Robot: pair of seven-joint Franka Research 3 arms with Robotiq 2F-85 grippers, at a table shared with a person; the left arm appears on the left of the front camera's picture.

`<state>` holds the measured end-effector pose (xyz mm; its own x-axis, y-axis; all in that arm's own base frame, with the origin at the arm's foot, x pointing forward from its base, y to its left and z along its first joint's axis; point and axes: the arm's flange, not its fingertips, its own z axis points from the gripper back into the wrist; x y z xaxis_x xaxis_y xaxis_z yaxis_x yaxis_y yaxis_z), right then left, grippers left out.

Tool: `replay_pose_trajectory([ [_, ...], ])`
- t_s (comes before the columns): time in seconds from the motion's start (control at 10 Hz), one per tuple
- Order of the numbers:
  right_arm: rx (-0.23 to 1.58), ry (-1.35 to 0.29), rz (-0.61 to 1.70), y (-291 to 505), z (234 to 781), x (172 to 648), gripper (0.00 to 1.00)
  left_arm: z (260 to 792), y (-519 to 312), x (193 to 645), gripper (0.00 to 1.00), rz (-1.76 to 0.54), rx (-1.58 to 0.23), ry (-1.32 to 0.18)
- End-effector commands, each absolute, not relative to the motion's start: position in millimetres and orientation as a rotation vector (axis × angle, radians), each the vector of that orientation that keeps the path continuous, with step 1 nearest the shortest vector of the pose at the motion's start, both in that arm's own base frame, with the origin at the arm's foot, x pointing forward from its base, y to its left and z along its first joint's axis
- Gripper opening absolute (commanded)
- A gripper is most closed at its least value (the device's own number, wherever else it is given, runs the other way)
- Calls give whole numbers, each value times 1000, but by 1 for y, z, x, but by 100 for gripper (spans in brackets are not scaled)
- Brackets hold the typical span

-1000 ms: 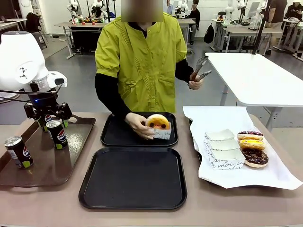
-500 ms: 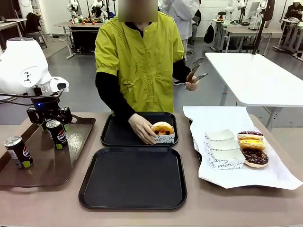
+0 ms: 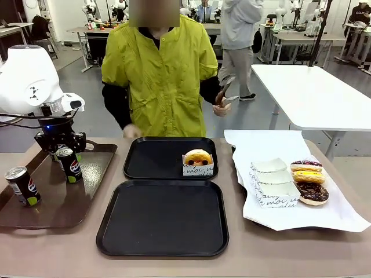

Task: Set up donuts and drinks on trays.
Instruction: Pick up one Pepsi coke and place it on the Flat Tray.

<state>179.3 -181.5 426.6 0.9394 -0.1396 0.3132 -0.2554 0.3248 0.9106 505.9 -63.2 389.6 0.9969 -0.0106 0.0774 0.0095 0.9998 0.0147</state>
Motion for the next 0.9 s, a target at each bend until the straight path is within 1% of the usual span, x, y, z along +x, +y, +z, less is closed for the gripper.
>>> replay_pose_trajectory([
  [0.0,1254,-376,91,-181,428,179,100,394,-65,507,0,9,12,-56],
  [0.1,1254,-376,91,-181,428,179,100,396,-65,507,42,42,31,-25],
  [0.2,1254,-376,91,-181,428,179,100,390,-63,506,42,-10,15,-74],
  [0.8,1254,-376,91,-181,428,179,100,390,-63,506,42,-10,15,-74],
])
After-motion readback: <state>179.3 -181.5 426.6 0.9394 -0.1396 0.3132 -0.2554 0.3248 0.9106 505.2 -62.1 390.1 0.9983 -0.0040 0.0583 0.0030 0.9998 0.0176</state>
